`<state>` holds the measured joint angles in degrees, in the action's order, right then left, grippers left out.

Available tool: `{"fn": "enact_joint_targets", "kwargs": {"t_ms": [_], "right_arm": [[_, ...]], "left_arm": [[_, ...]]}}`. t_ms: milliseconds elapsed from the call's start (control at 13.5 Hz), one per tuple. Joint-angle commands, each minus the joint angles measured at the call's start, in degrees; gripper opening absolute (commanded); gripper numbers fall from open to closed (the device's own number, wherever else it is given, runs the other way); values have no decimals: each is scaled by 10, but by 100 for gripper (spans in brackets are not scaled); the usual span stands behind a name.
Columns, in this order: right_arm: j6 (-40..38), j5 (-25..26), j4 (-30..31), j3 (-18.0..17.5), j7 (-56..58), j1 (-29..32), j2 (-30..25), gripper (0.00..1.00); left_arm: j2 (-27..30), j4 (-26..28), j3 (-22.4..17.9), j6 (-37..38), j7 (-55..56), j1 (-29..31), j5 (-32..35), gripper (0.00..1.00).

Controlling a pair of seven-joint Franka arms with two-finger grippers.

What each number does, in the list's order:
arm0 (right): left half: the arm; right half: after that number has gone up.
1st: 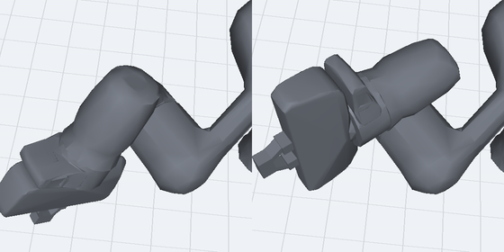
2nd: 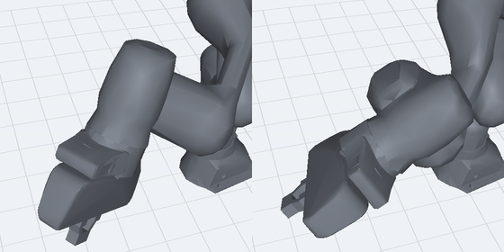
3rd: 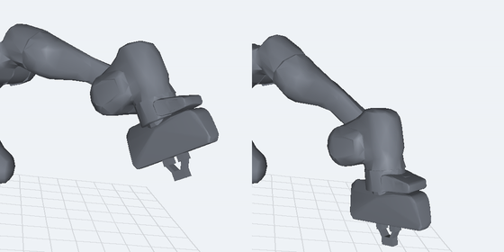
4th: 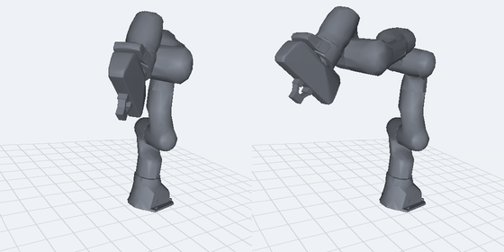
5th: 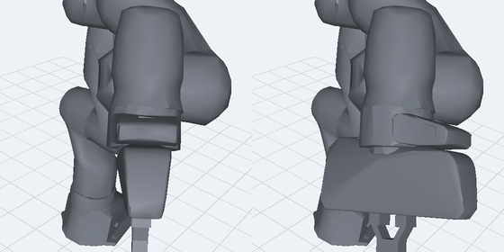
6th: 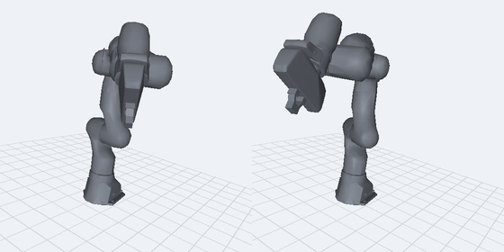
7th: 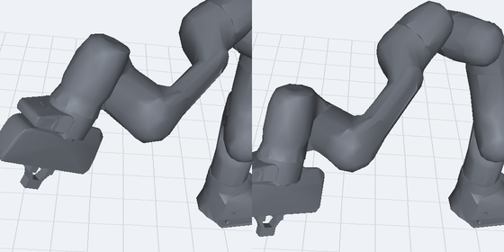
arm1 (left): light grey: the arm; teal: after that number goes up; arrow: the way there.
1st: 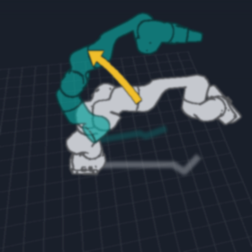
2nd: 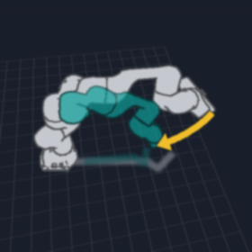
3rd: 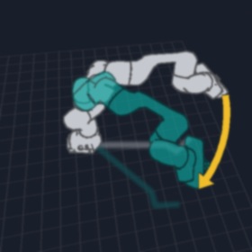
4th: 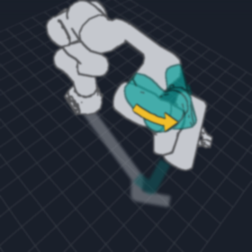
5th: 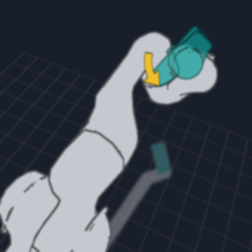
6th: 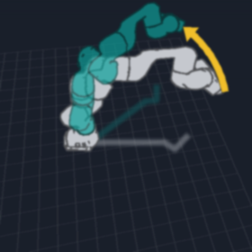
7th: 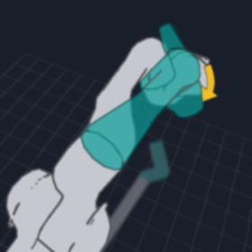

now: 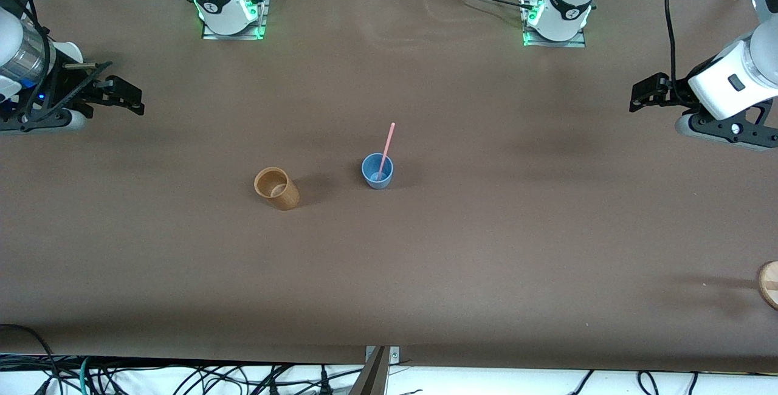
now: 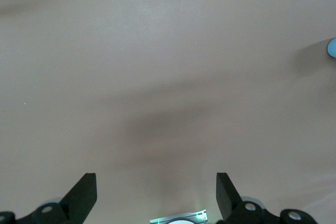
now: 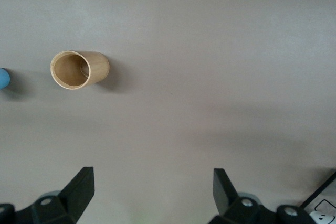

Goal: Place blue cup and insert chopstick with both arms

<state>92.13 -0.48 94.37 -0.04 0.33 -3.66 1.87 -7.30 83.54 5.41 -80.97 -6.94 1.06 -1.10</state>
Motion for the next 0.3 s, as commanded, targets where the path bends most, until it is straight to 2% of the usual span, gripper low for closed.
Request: {"fn": "enact_joint_targets", "kwargs": {"t_ms": [0,223], "right_arm": [[7,5,6,-8,8,13,-5,100],[10,6,5,-7,8,13,-6,100]], "left_arm": [[-3,-9,-1,1,-11,0,-10,100],[-3,-9,-1,1,-11,0,-10,100]]}}
